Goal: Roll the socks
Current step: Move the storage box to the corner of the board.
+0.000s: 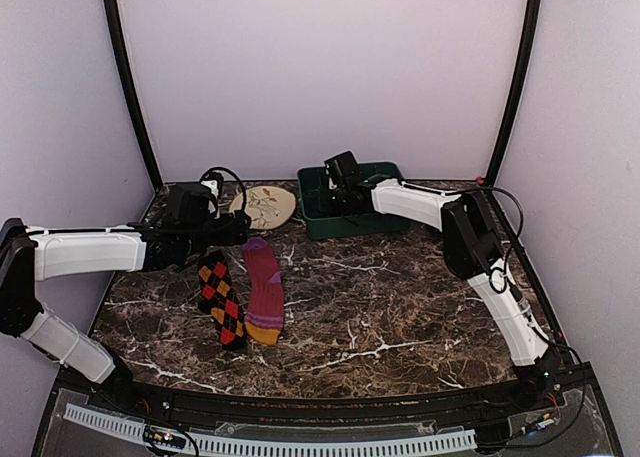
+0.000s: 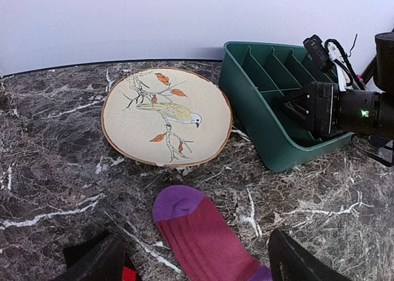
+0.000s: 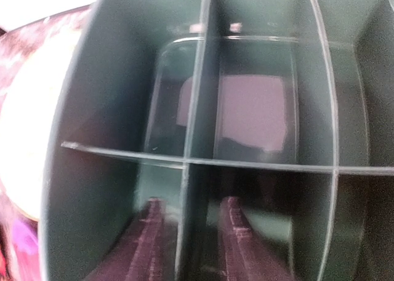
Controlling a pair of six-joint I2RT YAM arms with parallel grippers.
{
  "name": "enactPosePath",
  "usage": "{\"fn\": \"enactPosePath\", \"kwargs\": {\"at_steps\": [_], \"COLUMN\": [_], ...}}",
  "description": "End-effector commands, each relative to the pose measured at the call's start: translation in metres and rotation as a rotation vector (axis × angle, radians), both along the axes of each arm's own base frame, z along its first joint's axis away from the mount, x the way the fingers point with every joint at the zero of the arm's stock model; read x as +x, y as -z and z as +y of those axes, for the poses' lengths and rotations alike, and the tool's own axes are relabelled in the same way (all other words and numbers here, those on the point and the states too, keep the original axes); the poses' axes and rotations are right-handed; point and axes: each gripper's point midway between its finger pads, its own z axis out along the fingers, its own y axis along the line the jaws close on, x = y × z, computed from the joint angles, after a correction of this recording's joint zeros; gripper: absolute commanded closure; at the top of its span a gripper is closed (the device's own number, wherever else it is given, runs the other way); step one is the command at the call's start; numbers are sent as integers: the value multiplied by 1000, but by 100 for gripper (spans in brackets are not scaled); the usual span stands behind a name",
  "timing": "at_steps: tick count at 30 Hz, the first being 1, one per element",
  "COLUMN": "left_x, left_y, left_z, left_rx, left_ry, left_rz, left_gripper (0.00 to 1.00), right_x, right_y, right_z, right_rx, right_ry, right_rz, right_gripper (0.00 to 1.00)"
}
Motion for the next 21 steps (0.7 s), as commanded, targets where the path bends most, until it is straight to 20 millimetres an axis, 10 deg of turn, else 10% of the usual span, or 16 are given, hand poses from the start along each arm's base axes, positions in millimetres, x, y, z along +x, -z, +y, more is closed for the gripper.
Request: {"fn": "enactPosePath", "kwargs": {"at_steps": [1, 14, 21], "left_x": [-3, -14, -26], "left_y": [4, 3, 16], "left_z": [4, 13, 14], "left_rx": [-7, -85, -157], "left_ry": [-12, -28, -13], "left_rz": [11, 55, 122], "left_gripper": [17, 16, 16], "right_x": [3, -34, -98], "right_y": [-21, -132, -162], "right_z": [6, 5, 15], "right_rx": [28, -70, -116], "right_ry": [-42, -78, -156], "right_rz": [-82, -377, -457], "right_gripper": [59, 38, 37]}}
